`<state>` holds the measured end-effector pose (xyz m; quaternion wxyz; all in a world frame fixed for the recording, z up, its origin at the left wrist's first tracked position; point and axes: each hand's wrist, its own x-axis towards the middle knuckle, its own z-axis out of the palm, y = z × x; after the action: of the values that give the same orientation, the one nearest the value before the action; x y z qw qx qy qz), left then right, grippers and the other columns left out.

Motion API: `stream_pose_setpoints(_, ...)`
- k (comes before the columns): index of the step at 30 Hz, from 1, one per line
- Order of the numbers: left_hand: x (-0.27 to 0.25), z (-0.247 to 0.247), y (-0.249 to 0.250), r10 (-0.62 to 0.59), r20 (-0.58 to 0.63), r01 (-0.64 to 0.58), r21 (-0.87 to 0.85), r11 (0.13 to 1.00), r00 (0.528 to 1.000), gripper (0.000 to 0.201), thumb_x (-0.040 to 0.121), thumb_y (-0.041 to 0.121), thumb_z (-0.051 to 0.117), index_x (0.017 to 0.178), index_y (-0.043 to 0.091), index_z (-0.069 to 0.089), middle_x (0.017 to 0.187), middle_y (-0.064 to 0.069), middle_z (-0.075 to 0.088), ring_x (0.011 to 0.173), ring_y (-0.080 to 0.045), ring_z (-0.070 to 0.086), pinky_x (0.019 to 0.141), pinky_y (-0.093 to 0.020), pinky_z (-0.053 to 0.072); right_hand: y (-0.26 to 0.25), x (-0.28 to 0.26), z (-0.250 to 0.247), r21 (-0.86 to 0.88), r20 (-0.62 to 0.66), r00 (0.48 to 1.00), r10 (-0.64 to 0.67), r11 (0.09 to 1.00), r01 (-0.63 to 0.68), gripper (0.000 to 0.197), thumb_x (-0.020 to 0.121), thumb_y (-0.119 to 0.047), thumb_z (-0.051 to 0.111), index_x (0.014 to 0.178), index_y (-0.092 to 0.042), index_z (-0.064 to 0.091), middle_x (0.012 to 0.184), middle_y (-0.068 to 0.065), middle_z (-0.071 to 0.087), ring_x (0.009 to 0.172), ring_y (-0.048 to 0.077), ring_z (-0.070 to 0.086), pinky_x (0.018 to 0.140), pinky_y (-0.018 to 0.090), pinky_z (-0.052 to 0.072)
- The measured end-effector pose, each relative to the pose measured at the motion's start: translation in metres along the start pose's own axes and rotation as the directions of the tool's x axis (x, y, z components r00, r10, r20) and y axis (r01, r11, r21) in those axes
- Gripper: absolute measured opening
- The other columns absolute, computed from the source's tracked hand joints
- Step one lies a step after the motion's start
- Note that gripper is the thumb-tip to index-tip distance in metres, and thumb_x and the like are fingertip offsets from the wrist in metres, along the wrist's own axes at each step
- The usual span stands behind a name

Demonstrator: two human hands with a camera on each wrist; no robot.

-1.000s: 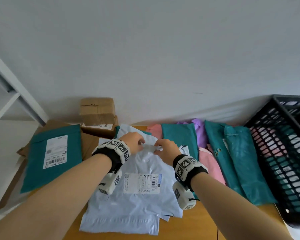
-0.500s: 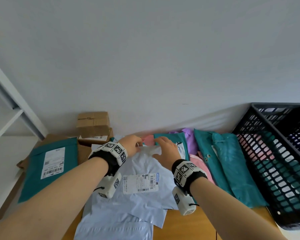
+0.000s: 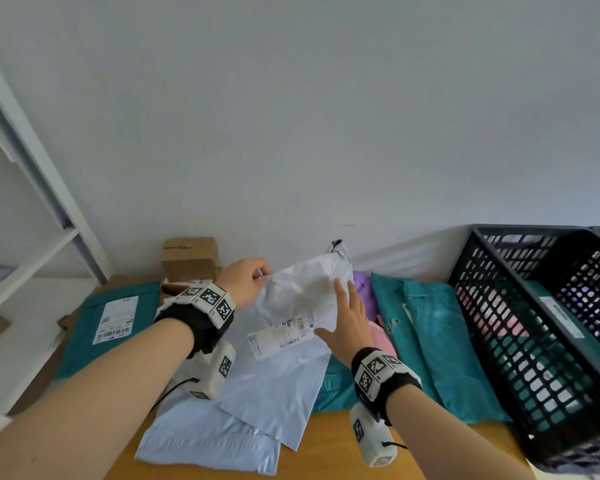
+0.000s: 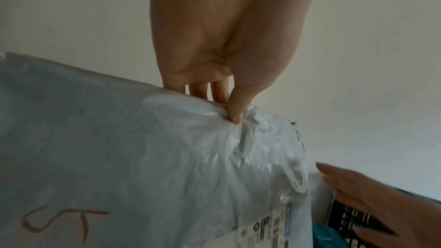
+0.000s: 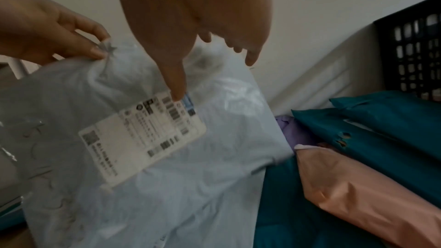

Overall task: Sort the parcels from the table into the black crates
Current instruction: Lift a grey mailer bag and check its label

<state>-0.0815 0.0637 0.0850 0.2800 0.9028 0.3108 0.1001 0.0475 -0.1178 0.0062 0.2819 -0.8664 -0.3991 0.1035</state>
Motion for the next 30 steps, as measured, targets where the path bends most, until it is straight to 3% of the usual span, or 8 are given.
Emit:
stream_pose_setpoints(4,-0.016,-0.015,0.021,0.023,-0.137,-0.038,-0.105,0.994,0.99,0.007,0.091,0.009,0.058,0.088,0.014,0.06,0.09,-0.007,0.064,0.083,-0.021,0.059,0.077,-0.029,0.047,0.011,-0.012,-0.005,0.093,0.064,0.992,0.107,0.989,-0.113,0.103,0.083,-0.03,0.072,0.152,-0.021,-0.004,0.16,0.01,-0.004,0.147,0.026,0.003,0.119,0.042,0.016)
stream_pose_setpoints(10,-0.032,-0.046,0.038,0.003,-0.314,-0.106,-0.313,0.944,0.949,0.02,0.089,0.006,0.061,0.078,0.021,0.055,0.076,0.005,0.062,0.069,-0.004,0.054,0.066,-0.018,0.041,0.009,-0.021,-0.022,0.208,0.131,0.973,0.192,0.954,-0.217,0.103,0.082,-0.039,0.072,0.152,-0.016,0.0,0.157,0.009,0.019,0.141,0.025,0.026,0.11,0.034,0.028)
stream_pose_setpoints(14,-0.038,-0.064,0.041,-0.015,-0.394,-0.167,-0.422,0.891,0.919,0.016,0.087,0.002,0.063,0.08,0.016,0.057,0.077,0.002,0.063,0.07,-0.006,0.057,0.065,-0.009,0.042,0.003,-0.01,-0.024,0.494,0.195,0.937,0.29,0.796,-0.349,0.114,0.074,-0.034,0.08,0.153,-0.018,-0.002,0.157,0.009,0.022,0.142,0.025,0.029,0.115,0.038,0.027)
stream_pose_setpoints(17,-0.042,-0.075,0.037,0.01,-0.393,-0.202,-0.449,0.87,0.919,0.014,0.087,0.001,0.063,0.083,0.013,0.058,0.084,-0.008,0.066,0.073,-0.013,0.058,0.067,-0.006,0.043,-0.001,-0.001,-0.011,0.675,0.148,0.951,0.27,0.675,-0.297,0.107,0.061,-0.023,0.089,0.145,-0.02,0.022,0.141,0.01,0.045,0.126,0.026,0.048,0.106,0.042,0.041)
stream_pose_setpoints(21,-0.05,-0.086,0.027,0.033,-0.389,-0.228,-0.469,0.853,0.921,0.013,0.087,0.001,0.064,0.083,0.013,0.059,0.081,-0.005,0.067,0.071,-0.008,0.059,0.069,-0.007,0.045,-0.014,0.001,-0.014,0.764,0.069,0.965,0.253,0.608,-0.214,0.078,0.069,0.005,0.079,0.129,-0.019,0.036,0.118,0.011,0.058,0.104,0.026,0.056,0.088,0.038,0.049)
stream_pose_setpoints(25,-0.054,-0.096,0.014,0.005,-0.394,-0.226,-0.518,0.825,0.919,0.015,0.087,0.001,0.063,0.082,0.016,0.06,0.079,-0.002,0.067,0.065,0.002,0.06,0.07,-0.009,0.046,-0.021,0.006,-0.016,0.797,0.055,0.956,0.288,0.564,-0.216,0.067,0.072,0.007,0.076,0.127,-0.01,0.042,0.109,0.018,0.065,0.096,0.032,0.064,0.078,0.037,0.053)
stream_pose_setpoints(28,-0.054,-0.101,0.004,-0.038,-0.395,-0.193,-0.528,0.827,0.918,0.006,0.087,0.004,0.064,0.093,0.005,0.062,0.087,-0.01,0.07,0.075,-0.012,0.062,0.077,-0.02,0.047,-0.026,0.009,-0.015,0.814,0.03,0.954,0.3,0.547,-0.197,0.061,0.074,0.01,0.073,0.128,-0.002,0.046,0.113,0.02,0.064,0.095,0.033,0.065,0.076,0.041,0.055)
stream_pose_setpoints(30,-0.052,-0.102,-0.005,-0.069,-0.405,-0.178,-0.542,0.821,0.912,0.008,0.087,0.004,0.064,0.095,0.003,0.062,0.089,-0.012,0.07,0.079,-0.017,0.062,0.077,-0.021,0.047,-0.031,0.01,-0.016,0.807,-0.014,0.96,0.281,0.569,-0.155,0.056,0.076,0.012,0.069,0.125,-0.001,0.047,0.112,0.021,0.063,0.092,0.031,0.063,0.068,0.034,0.054)
